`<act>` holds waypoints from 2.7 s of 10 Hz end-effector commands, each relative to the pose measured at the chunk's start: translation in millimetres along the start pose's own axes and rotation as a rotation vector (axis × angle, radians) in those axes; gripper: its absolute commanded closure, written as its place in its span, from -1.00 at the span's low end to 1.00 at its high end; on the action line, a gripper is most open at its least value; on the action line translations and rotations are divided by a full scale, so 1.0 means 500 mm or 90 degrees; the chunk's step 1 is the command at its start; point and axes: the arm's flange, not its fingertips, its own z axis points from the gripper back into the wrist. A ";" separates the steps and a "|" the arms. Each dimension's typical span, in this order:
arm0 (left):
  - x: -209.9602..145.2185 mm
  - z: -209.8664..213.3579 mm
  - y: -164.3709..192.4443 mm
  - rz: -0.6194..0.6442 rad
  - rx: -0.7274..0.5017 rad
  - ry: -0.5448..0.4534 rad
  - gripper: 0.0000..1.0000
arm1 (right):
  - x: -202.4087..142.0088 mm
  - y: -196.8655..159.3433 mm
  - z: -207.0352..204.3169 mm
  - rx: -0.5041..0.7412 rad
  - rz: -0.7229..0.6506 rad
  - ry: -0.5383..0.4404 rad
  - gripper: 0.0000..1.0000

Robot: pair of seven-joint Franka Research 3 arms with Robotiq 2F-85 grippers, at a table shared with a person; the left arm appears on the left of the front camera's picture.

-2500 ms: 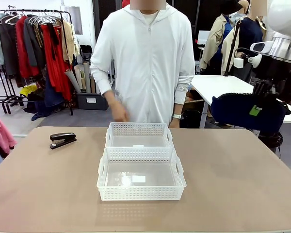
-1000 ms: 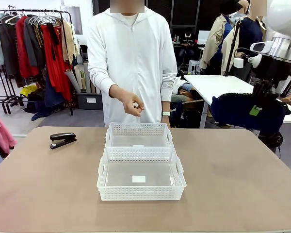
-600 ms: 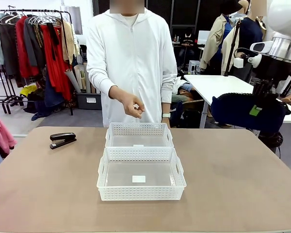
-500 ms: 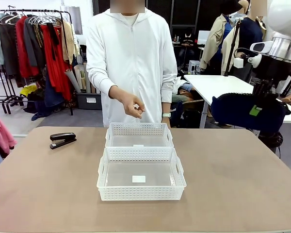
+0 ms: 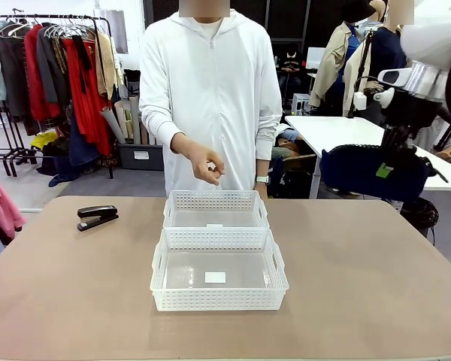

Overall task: Distribute items into two baskets.
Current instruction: Move the picked Pencil pouch towards the Organizing basket indicated by the person, stopping as directed.

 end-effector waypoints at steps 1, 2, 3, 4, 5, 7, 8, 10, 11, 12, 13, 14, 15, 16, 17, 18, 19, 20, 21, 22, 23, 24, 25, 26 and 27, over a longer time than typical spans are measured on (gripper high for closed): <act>-0.001 0.000 0.000 0.000 -0.001 -0.001 -1.00 | 0.039 -0.020 -0.030 -0.018 0.010 0.029 1.00; -0.001 0.000 0.000 0.000 -0.001 -0.001 -1.00 | 0.054 -0.030 -0.045 -0.021 0.013 0.033 1.00; -0.001 0.000 0.000 0.000 -0.001 -0.001 -1.00 | 0.067 -0.036 -0.055 -0.028 0.017 0.032 1.00; -0.001 0.000 0.000 0.000 -0.001 -0.001 -1.00 | 0.082 -0.039 -0.065 -0.035 0.023 0.032 1.00; -0.001 0.000 0.000 0.000 -0.001 -0.001 -1.00 | 0.098 -0.043 -0.078 -0.044 0.024 0.038 1.00; -0.001 0.000 0.000 0.000 -0.001 -0.001 -1.00 | 0.127 -0.050 -0.100 -0.046 0.038 0.041 1.00; -0.001 0.000 0.000 0.000 -0.001 -0.001 -1.00 | 0.142 -0.054 -0.113 -0.047 0.041 0.046 1.00; -0.001 0.000 0.000 0.000 -0.001 -0.001 -1.00 | 0.169 -0.061 -0.133 -0.056 0.048 0.052 1.00; -0.001 0.000 0.000 0.000 -0.001 -0.001 -1.00 | 0.179 -0.064 -0.142 -0.055 0.056 0.050 1.00; -0.001 0.000 0.000 0.000 -0.001 -0.001 -1.00 | 0.191 -0.066 -0.150 -0.055 0.064 0.047 1.00; -0.001 0.000 0.000 0.000 -0.001 -0.001 -1.00 | 0.206 -0.069 -0.159 -0.055 0.072 0.049 1.00; -0.001 0.000 0.000 0.000 -0.001 -0.001 -1.00 | 0.219 -0.073 -0.167 -0.053 0.078 0.057 1.00; -0.001 0.000 0.000 0.000 -0.001 -0.001 -1.00 | 0.226 -0.079 -0.173 -0.052 0.084 0.059 1.00; -0.001 0.000 0.000 0.000 -0.001 -0.001 -1.00 | 0.233 -0.085 -0.181 -0.053 0.091 0.060 1.00; -0.001 0.000 0.000 0.000 -0.001 -0.001 -1.00 | 0.241 -0.089 -0.188 -0.054 0.098 0.060 1.00; -0.001 0.000 0.000 0.000 -0.001 -0.001 -1.00 | 0.250 -0.092 -0.193 -0.056 0.104 0.062 1.00; -0.001 0.000 0.000 0.000 -0.001 -0.001 -1.00 | 0.258 -0.092 -0.197 -0.055 0.110 0.062 1.00; -0.001 0.000 0.000 0.000 -0.001 -0.001 -1.00 | 0.268 -0.092 -0.201 -0.057 0.118 0.061 1.00; -0.001 0.000 0.000 0.000 -0.001 -0.001 -1.00 | 0.279 -0.094 -0.206 -0.059 0.126 0.063 1.00; -0.001 0.000 0.000 0.000 -0.001 -0.001 -1.00 | 0.288 -0.094 -0.211 -0.055 0.133 0.062 1.00; -0.001 0.000 0.000 0.000 -0.001 -0.001 -1.00 | 0.297 -0.091 -0.217 -0.052 0.140 0.059 1.00; -0.001 0.000 0.000 0.000 -0.001 -0.001 -1.00 | 0.302 -0.091 -0.223 -0.051 0.144 0.055 1.00; -0.001 0.000 0.000 0.000 -0.001 -0.001 -1.00 | 0.307 -0.094 -0.230 -0.051 0.146 0.051 1.00; -0.001 0.000 0.000 0.000 -0.001 -0.001 -1.00 | 0.312 -0.096 -0.234 -0.051 0.150 0.050 1.00; -0.001 0.000 0.000 0.000 -0.001 -0.001 -1.00 | 0.319 -0.097 -0.237 -0.049 0.155 0.047 1.00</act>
